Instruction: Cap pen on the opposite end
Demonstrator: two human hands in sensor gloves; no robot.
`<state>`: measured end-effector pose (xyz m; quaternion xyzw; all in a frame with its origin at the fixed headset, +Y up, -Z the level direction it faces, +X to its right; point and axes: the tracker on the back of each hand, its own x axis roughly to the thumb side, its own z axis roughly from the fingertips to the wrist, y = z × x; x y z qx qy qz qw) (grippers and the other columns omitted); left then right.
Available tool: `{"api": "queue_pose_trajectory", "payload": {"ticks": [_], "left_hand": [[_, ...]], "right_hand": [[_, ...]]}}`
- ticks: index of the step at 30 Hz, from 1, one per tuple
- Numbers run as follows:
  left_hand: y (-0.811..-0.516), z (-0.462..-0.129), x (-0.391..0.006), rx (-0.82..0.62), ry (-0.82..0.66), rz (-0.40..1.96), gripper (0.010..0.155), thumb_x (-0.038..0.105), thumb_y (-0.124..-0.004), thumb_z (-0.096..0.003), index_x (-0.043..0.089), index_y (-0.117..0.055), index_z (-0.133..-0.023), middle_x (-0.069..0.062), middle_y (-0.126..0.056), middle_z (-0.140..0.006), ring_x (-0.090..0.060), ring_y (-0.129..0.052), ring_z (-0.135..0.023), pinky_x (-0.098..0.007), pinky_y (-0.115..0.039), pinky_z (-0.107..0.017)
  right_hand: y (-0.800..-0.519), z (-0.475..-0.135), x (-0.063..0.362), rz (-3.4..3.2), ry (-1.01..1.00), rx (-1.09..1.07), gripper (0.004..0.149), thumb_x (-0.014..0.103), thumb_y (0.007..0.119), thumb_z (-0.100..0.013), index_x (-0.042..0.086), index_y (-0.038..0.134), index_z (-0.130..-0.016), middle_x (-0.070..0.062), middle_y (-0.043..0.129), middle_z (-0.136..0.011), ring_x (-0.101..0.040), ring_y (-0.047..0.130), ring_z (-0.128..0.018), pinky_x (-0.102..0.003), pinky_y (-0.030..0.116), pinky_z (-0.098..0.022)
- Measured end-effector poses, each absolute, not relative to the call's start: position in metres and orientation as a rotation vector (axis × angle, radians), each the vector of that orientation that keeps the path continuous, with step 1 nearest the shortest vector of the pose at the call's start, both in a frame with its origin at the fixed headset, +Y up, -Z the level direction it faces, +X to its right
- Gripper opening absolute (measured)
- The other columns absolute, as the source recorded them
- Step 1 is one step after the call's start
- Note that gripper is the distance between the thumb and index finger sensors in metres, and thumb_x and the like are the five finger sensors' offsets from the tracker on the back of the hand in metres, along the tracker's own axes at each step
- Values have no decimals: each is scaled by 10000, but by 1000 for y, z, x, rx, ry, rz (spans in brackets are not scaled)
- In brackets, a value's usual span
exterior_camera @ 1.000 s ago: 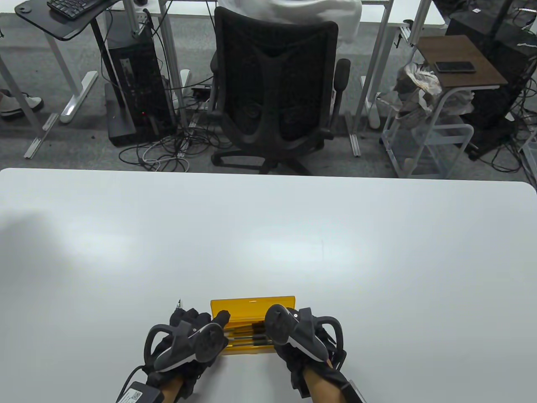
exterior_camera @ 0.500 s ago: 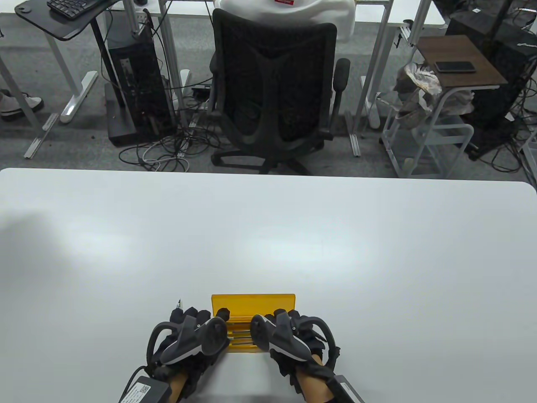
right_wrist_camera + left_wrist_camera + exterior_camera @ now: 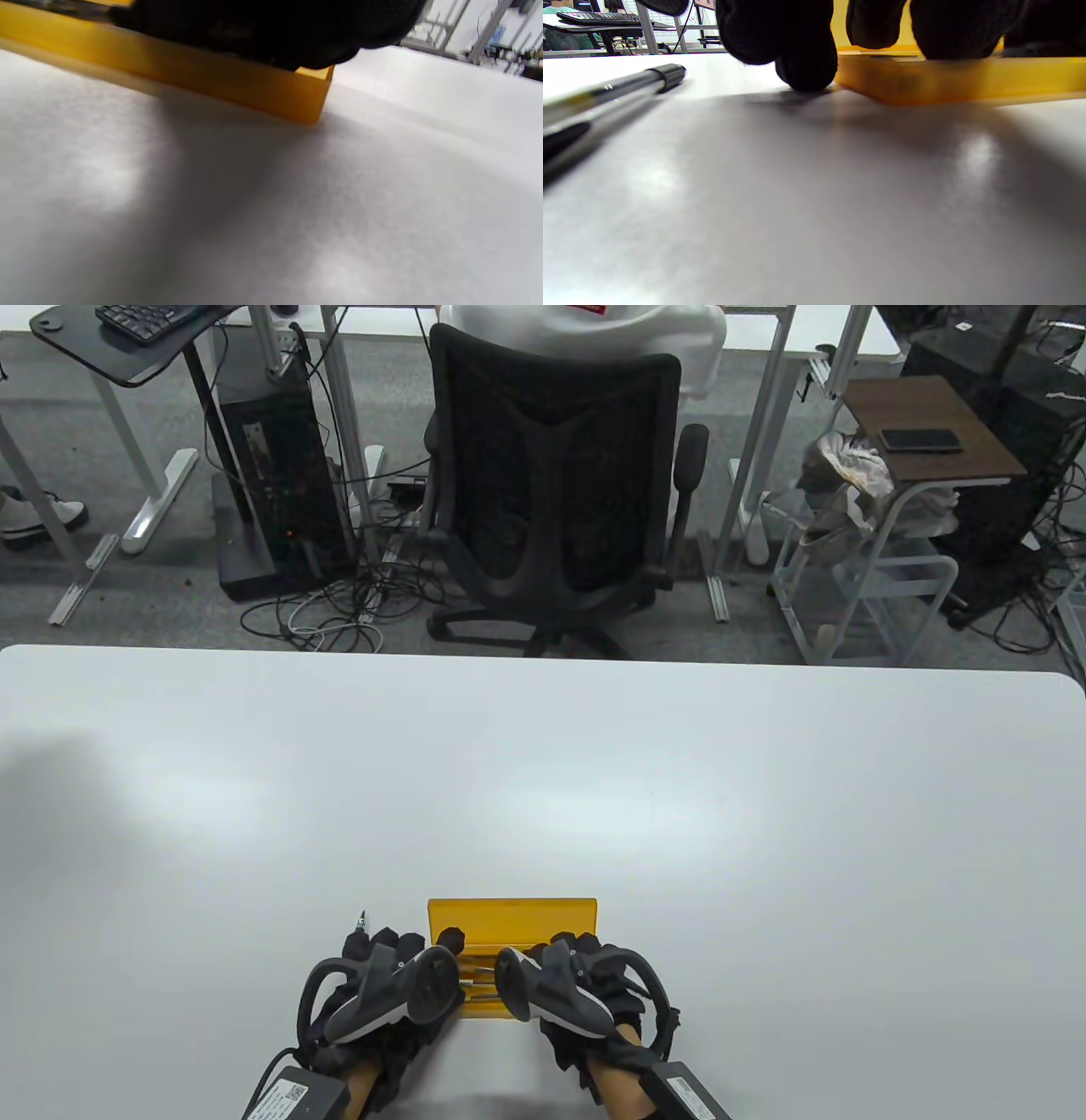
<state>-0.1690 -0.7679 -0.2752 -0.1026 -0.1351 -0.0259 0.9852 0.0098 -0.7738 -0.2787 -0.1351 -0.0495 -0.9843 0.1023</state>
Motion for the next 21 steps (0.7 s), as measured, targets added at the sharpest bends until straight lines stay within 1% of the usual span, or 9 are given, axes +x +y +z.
{"api": "queue_pose_trajectory", "payload": {"ticks": [2,6,9,11,12,14,16,18,21], "left_hand": [[-768,-275,-169,-204,-272,-54,695,533,-745,-508,289,-508,-1114,-179,-748,-1004,-379,-688,-847,-750,-398,-709],[-769,-275,-170,-203,-269,-48,694,536,-746,-508,295,-508,-1113,-180,-749,-1003,-380,-688,-845,-749,-397,-710],[-766,-274,-168,-158,-280,-78,689,537,-759,-507,289,-536,-1110,-177,-773,-977,-374,-707,-825,-739,-412,-709],[-762,-272,-168,-115,-293,-72,683,540,-781,-499,287,-583,-1101,-156,-809,-943,-355,-739,-801,-724,-438,-712],[-758,-271,-169,-103,-293,-42,663,536,-780,-500,287,-607,-1090,-151,-823,-929,-350,-749,-791,-720,-445,-711],[-748,-269,-173,-72,-294,53,650,524,-779,-504,277,-619,-1084,-146,-841,-913,-346,-765,-776,-711,-457,-710],[-737,-265,-177,-46,-314,133,662,513,-777,-507,238,-614,-1087,-147,-851,-912,-347,-776,-778,-703,-471,-706],[-725,-261,-183,1,-309,187,646,509,-779,-508,194,-671,-1062,-137,-870,-896,-344,-794,-768,-702,-483,-701],[-716,-257,-197,37,-243,434,641,505,-781,-512,152,-701,-1041,-123,-892,-872,-331,-820,-747,-688,-512,-689]], "right_hand": [[-774,-278,9,-2876,-80,-405,457,323,678,-424,281,765,-870,-98,828,-865,-266,870,-693,-481,755,-569],[-772,-280,15,-2966,-97,-356,457,335,697,-417,297,797,-861,-63,846,-867,-255,874,-692,-469,763,-549],[-753,-278,23,-2962,19,-342,459,334,691,-417,294,807,-859,-45,854,-866,-254,879,-704,-449,775,-524],[-743,-276,27,-2948,-7,-314,459,330,692,-417,290,813,-858,-47,859,-868,-264,877,-720,-452,778,-516],[-738,-275,31,-2944,-21,-300,459,330,690,-419,288,812,-860,-46,856,-872,-268,872,-735,-452,776,-518],[-729,-272,39,-2990,39,-273,460,332,689,-418,287,817,-858,-46,864,-868,-270,877,-737,-448,782,-510],[-720,-269,47,-3070,60,-247,462,331,686,-420,280,815,-861,-50,866,-870,-272,881,-739,-442,786,-508],[-712,-269,54,-3200,138,-227,463,319,690,-419,255,828,-856,-75,886,-865,-283,911,-720,-427,808,-476],[-703,-265,57,-3347,195,-317,464,320,683,-418,240,830,-851,-91,913,-838,-272,948,-672,-400,835,-428]]}}
